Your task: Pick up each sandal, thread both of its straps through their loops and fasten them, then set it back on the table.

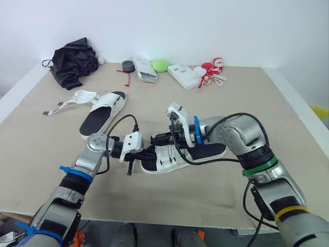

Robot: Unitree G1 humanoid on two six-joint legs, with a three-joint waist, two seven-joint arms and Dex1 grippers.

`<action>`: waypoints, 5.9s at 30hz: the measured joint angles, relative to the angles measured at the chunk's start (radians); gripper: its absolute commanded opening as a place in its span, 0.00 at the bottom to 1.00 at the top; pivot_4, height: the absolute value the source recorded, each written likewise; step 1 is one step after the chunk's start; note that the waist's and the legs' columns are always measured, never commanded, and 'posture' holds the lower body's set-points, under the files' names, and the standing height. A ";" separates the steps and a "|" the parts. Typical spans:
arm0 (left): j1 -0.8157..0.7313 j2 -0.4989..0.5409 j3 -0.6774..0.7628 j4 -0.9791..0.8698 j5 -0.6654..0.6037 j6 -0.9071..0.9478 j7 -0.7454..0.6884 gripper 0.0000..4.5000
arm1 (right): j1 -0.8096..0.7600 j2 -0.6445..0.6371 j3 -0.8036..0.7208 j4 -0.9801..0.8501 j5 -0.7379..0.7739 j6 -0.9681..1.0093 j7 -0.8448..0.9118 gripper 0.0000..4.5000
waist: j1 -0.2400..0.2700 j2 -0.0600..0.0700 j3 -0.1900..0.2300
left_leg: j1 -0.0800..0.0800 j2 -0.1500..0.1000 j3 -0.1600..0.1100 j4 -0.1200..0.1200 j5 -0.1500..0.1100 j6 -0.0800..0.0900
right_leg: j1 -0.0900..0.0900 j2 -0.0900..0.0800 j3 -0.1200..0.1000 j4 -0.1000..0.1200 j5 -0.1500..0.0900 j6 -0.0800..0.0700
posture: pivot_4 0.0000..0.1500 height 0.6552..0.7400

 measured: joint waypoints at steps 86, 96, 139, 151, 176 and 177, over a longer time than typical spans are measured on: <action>0.246 0.258 0.336 -0.544 -0.440 0.471 -0.039 0.00 | 0.680 -0.261 -0.381 -0.609 0.127 -0.116 0.120 0.75 | -0.001 -0.008 0.028 | -0.025 0.001 -0.001 0.004 0.018 -0.019 | -0.029 0.003 0.002 0.015 0.009 0.005 | 1.00 0.98; 0.252 0.239 0.326 -0.545 -0.432 0.467 -0.025 0.00 | 0.579 -0.163 -0.323 -0.451 0.059 -0.169 0.065 0.17 | -0.002 -0.010 0.027 | -0.019 0.002 0.000 0.005 0.021 -0.018 | -0.024 0.004 0.003 0.015 0.013 0.003 | 1.00 0.98; 0.131 -0.089 0.280 -0.469 -0.325 0.395 0.421 0.00 | 0.486 -0.295 -0.680 -0.125 -0.122 -0.308 -0.297 0.77 | 0.001 -0.008 0.028 | -0.021 -0.001 0.008 0.001 0.023 -0.018 | -0.029 0.002 0.012 0.015 0.018 0.004 | 1.00 0.98; 0.081 -0.003 0.458 -0.259 -0.193 0.383 0.762 0.29 | 0.661 -0.224 -0.603 -0.772 0.279 -0.198 -0.060 0.78 | -0.013 -0.010 0.028 | -0.017 0.003 0.007 0.003 0.025 -0.021 | -0.026 0.007 0.012 0.016 0.019 0.007 | 1.00 0.98; -0.284 -0.071 0.343 0.342 0.016 0.347 0.885 0.98 | 0.597 -0.151 -0.462 -0.789 0.318 -0.202 -0.110 0.78 | 0.004 -0.012 0.028 | -0.020 0.001 0.006 0.002 0.028 -0.024 | -0.028 0.005 0.010 0.015 0.020 0.010 | 1.00 0.98; -0.295 -0.073 0.343 0.360 0.019 0.341 0.885 0.98 | 0.597 -0.150 -0.461 -0.789 0.317 -0.203 -0.111 0.78 | 0.004 -0.012 0.028 | -0.020 0.001 0.005 0.002 0.028 -0.024 | -0.028 0.005 0.010 0.015 0.020 0.010 | 1.00 0.98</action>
